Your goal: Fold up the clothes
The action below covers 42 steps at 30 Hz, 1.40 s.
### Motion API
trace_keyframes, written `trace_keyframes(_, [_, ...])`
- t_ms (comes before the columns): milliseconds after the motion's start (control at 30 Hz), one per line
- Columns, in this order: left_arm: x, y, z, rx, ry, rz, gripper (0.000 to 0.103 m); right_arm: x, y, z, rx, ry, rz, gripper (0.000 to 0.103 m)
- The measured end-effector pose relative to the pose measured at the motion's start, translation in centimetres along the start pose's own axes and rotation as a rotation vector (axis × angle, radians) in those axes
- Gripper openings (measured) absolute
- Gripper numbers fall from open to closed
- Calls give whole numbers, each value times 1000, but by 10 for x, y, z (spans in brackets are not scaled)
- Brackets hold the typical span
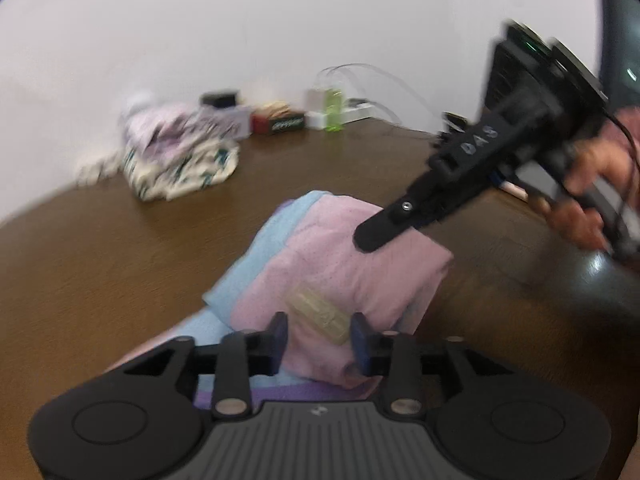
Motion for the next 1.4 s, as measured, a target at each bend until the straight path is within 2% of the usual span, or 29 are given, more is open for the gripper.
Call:
trace_keyframes(67, [5,0,3,-15,66,13,36,-1,-14,7,10,-45,-65,17])
trace_keyframes(267, [14,18,3,-46,113,6,36,-9,-47,34,19,-175,-266,17])
trace_keyframes(433, [21,45,14,-35,120,1,35,-32,-43,38,-31,-308,-391,17])
trace_keyframes(533, [23,41,14,-31,105,-34,35,-45,-33,40,-47,-351,-439,17])
trace_keyframes(567, [20,34,12,-28,103,-25,35,-48,-31,41,-49,-362,-454,17])
trace_keyframes(667, [1,11,4,-10,73,32,35,-52,-28,45,-53,-378,-480,17])
trace_keyframes(800, [-25,-3,-9,-18,3,53,35,-58,-23,49,-50,-388,-495,17])
trace_keyframes(933, [-33,1,-21,-63,-33,14,32,-74,-14,46,-63,-431,-510,17])
trace_keyframes(1033, [-33,4,-21,-60,-50,-16,32,-85,-8,44,-73,-448,-515,17])
trace_keyframes(1400, [-27,3,-22,-45,-41,-25,32,-119,19,22,-126,-507,-466,17])
Point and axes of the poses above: each gripper's, at about its wrist camera, not at the fingertips, and y roughly the way its jaws point, x to its right, z to its top, the point moved 7 cm from there along y, roughly the way its jaws point, and after that the axes turned 11 degrees about -z, right-handed, at the moved point
